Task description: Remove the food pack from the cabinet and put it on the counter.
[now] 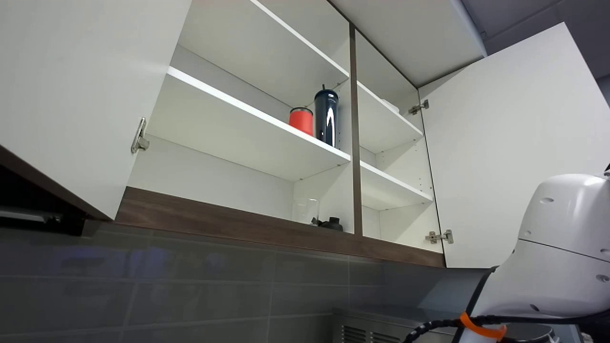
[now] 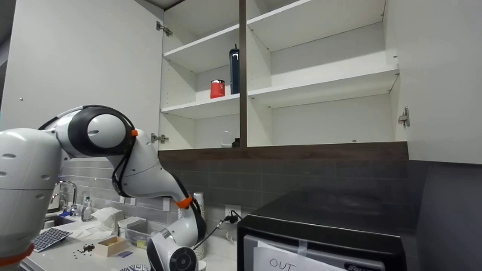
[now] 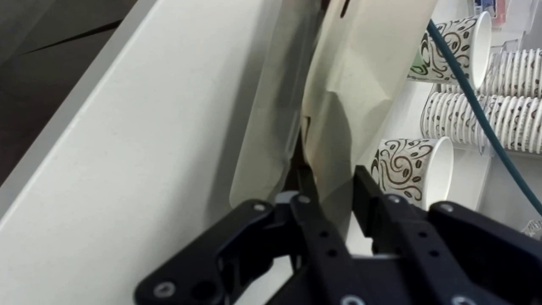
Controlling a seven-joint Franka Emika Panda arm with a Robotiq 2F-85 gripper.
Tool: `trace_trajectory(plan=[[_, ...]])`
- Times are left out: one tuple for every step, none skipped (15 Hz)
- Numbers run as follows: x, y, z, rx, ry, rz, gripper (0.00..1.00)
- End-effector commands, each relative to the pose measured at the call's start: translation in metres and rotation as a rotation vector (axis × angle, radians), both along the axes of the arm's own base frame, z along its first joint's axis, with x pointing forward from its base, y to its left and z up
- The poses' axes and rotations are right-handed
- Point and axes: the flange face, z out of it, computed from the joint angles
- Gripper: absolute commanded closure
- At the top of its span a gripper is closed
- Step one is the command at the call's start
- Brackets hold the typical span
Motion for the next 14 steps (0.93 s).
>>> trace_trajectory(plan=[[0.004, -0.001, -0.006, -0.022, -0.01, -0.017, 0.47], [0.004, -0.001, -0.005, -0.027, -0.009, -0.016, 0.41], [0.004, -0.002, -0.002, -0.028, -0.014, -0.015, 0.34], [0.002, -0.002, 0.002, -0.024, -0.017, -0.01, 0.26], [0.0, -0.001, 0.005, -0.037, -0.008, 0.002, 0.19], [-0.001, -0.001, 0.007, -0.05, -0.003, -0.001, 0.12], [-0.003, -0.001, 0.01, -0.062, 0.004, 0.003, 0.04], [-0.005, -0.002, 0.013, -0.082, 0.004, 0.006, 0.01], [-0.006, -0.003, 0.017, -0.099, 0.003, 0.004, 0.0], [-0.007, -0.003, 0.021, -0.114, 0.007, -0.002, 0.0], [-0.009, -0.004, 0.025, -0.128, 0.012, -0.01, 0.0], [-0.011, -0.004, 0.031, -0.142, 0.013, -0.017, 0.0], [-0.013, -0.004, 0.036, -0.154, 0.015, -0.022, 0.0], [-0.016, -0.003, 0.044, -0.172, 0.006, -0.012, 0.0]])
